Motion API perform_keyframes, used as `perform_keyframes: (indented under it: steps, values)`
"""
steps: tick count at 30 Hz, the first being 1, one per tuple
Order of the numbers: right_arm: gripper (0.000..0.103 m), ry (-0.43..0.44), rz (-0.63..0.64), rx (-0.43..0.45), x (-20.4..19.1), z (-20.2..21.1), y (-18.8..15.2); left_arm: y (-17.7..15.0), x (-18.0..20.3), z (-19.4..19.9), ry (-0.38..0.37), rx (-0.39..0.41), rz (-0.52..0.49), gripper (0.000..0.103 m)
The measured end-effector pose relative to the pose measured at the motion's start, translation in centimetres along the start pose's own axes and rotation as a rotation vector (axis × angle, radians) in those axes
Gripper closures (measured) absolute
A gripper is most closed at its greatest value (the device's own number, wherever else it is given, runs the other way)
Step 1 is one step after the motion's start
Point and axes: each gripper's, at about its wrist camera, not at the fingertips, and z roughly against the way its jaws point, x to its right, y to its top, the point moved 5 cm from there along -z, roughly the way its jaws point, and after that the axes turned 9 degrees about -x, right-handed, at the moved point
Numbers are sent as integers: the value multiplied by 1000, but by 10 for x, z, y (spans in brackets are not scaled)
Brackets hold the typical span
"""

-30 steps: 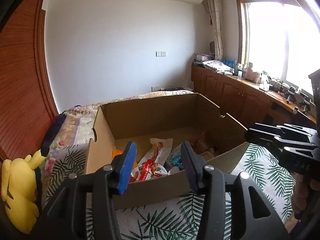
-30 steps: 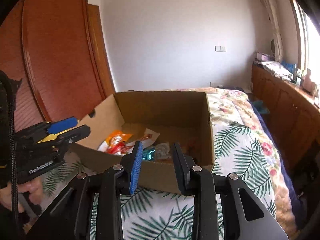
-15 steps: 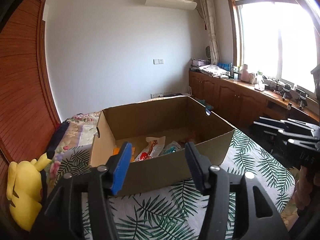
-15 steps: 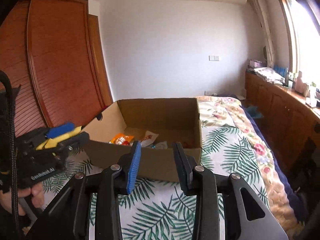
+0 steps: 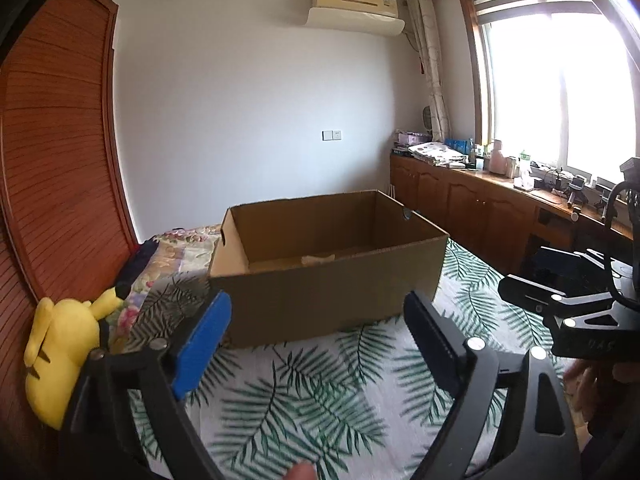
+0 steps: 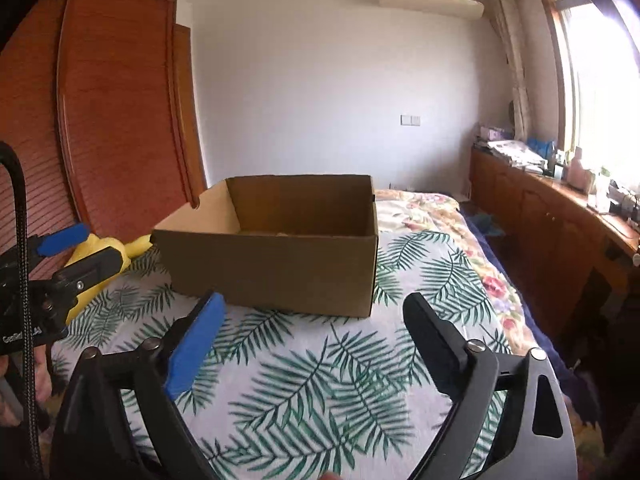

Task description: Organize snacks

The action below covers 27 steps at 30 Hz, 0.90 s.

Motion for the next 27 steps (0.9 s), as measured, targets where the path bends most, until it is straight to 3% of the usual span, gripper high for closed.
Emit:
perform_keyframes:
  steps: [4, 14, 27]
  values:
    - [3, -6, 9, 10, -7, 15, -9, -13, 5, 13, 27, -9, -15, 7]
    - [2, -32, 26, 40, -24, 52, -23, -47, 6, 47, 71, -45, 48, 7]
    - [2, -39, 10, 54, -47, 77, -46, -65, 0, 77, 126, -55, 88, 7]
